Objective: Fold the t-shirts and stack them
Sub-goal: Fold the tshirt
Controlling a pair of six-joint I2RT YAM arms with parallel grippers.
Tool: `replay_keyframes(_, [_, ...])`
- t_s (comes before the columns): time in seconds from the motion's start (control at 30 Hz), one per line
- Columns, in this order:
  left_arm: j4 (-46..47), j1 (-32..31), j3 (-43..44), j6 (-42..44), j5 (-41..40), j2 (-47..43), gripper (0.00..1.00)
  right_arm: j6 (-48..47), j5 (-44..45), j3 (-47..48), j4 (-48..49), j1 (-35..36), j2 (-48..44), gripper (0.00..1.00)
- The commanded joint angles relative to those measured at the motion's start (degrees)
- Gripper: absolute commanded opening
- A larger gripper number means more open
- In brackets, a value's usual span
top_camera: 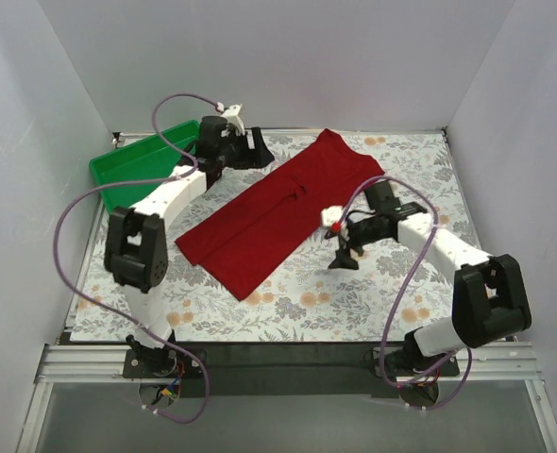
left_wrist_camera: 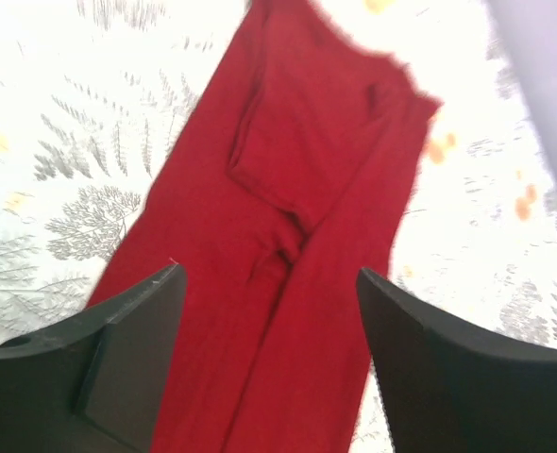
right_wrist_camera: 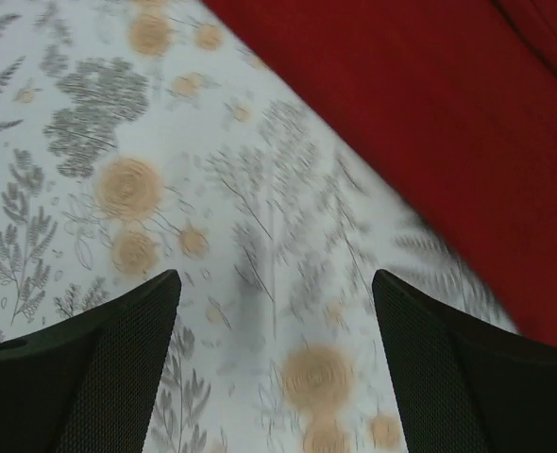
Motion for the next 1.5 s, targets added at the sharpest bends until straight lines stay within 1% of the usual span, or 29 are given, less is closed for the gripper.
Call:
replay_keyframes(0.0, [6.56, 0.06, -11.94, 4.12, -7.19, -18.67, 0.72, -18.67, 5.51, -2.42, 1.85, 14.94, -2.23, 0.75])
replay_keyframes(0.03, [7.11, 0.06, -16.1, 4.12, -9.31, -22.92, 0.76, -18.66, 7.65, -1.99, 1.88, 17.97, -1.44, 0.75])
replay_keyframes(0.07, [9.03, 0.24, -19.71, 4.12, -11.16, -26.7, 0.79, -17.44, 9.49, -1.38, 4.32, 20.87, -0.39, 0.73])
replay_keyframes(0.1, [9.57, 0.33, -26.62, 4.21, -14.4, -34.48, 0.82, -16.21, 11.51, -0.41, 5.65, 23.6, 0.75, 0.72])
replay_keyframes(0.13, [9.4, 0.33, -29.56, 4.38, -15.39, -38.13, 0.85, -14.2, 16.06, 0.99, 7.23, 28.67, 2.94, 0.7])
replay_keyframes(0.17, [8.88, 0.85, -32.2, 4.82, -16.53, -41.56, 0.85, -12.61, 18.28, 1.7, 11.07, 30.99, 4.01, 0.68])
replay_keyframes(0.2, [8.17, 1.03, -35.1, 5.0, -17.59, -45.51, 0.86, -10.51, 20.04, 2.05, 12.77, 32.92, 4.89, 0.67])
replay_keyframes(0.23, [5.56, 1.21, -39.13, 5.18, -18.73, -51.99, 0.86, -9.62, 22.93, 2.41, 14.61, 36.25, 5.68, 0.66])
replay_keyframes(0.3, [3.08, 1.38, -42.93, 5.53, -22.5, -58.79, 0.86, -8.04, 25.32, 3.81, 17.69, 38.99, 8.14, 0.66])
replay_keyframes(0.33, [0.72, 1.56, -45.82, 5.62, -24.78, -64.82, 0.86, -7.77, 26.9, 4.51, 18.05, 40.92, 9.8, 0.65])
replay_keyframes(0.47, [-3.25, 1.65, -50.49, 5.97, -30.5, -75.4, 0.86, -5.75, 30.86, 7.15, 20.69, 45.24, 14.11, 0.62])
replay_keyframes(0.57, [-5.28, 1.65, -52.96, 6.06, -34.45, -80.86, 0.85, -3.21, 32.8, 10.13, 21.74, 47.44, 17.88, 0.59])
replay_keyframes(0.63, [-6.24, 1.65, -53.93, 5.53, -35.35, -82.89, 0.85, -2.06, 33.15, 12.16, 21.75, 48.32, 20.08, 0.59])
replay_keyframes(0.8, [-7.48, 1.65, -57.1, 4.47, -37.19, -90.44, 0.84, -0.21, 33.33, 13.39, 22.36, 49.99, 22.47, 0.54])
replay_keyframes(0.93, [-7.13, 1.65, -57.36, 4.65, -38.95, -92.39, 0.84, 0.94, 33.33, 13.92, 22.71, 51.83, 24.49, 0.46])
replay_keyframes(1.03, [-7.21, 1.65, -57.19, 4.3, -38.6, -92.48, 0.84, 1.9, 33.42, 14.01, 23.15, 52.54, 25.37, 0.4])
replay_keyframes(1.07, [-7.3, 1.65, -57.19, 4.3, -38.69, -92.57, 0.84, 2.08, 33.25, 13.84, 22.98, 52.54, 25.46, 0.35])
replay_keyframes(1.13, [-7.3, 1.65, -57.28, 4.39, -38.78, -92.83, 0.84, 2.34, 33.16, 13.4, 23.07, 52.54, 25.64, 0.3])
replay_keyframes(1.17, [-7.3, 1.65, -57.28, 4.3, -38.86, -93.01, 0.84, 2.34, 33.16, 13.05, 23.15, 52.54, 25.55, 0.23])
replay_keyframes(1.2, [-7.3, 1.65, -57.28, 4.3, -38.87, -93.1, 0.84, 2.26, 33.16, 12.17, 23.24, 52.54, 25.38, 0.2])
replay_keyframes(1.23, [-7.3, 1.65, -57.36, 4.3, -38.78, -93.19, 0.84, 1.91, 32.9, 11.56, 23.07, 52.54, 24.76, 0.13])
replay_keyframes(1.33, [-7.21, 1.65, -57.36, 4.21, -38.34, -93.1, 0.84, 1.64, 32.02, 7.96, 23.07, 52.54, 22.14, 0.03])
replay_keyframes(1.4, [-7.13, 1.65, -57.45, 4.3, -37.29, -93.01, 0.84, 0.76, 31.05, 5.41, 22.98, 52.54, 19.85, 0.01])
replay_keyframes(1.47, [-7.13, 1.65, -57.36, 4.3, -36.58, -92.84, 0.84, -0.29, 29.91, 0.32, 22.37, 52.45, 15.37, 0.01])
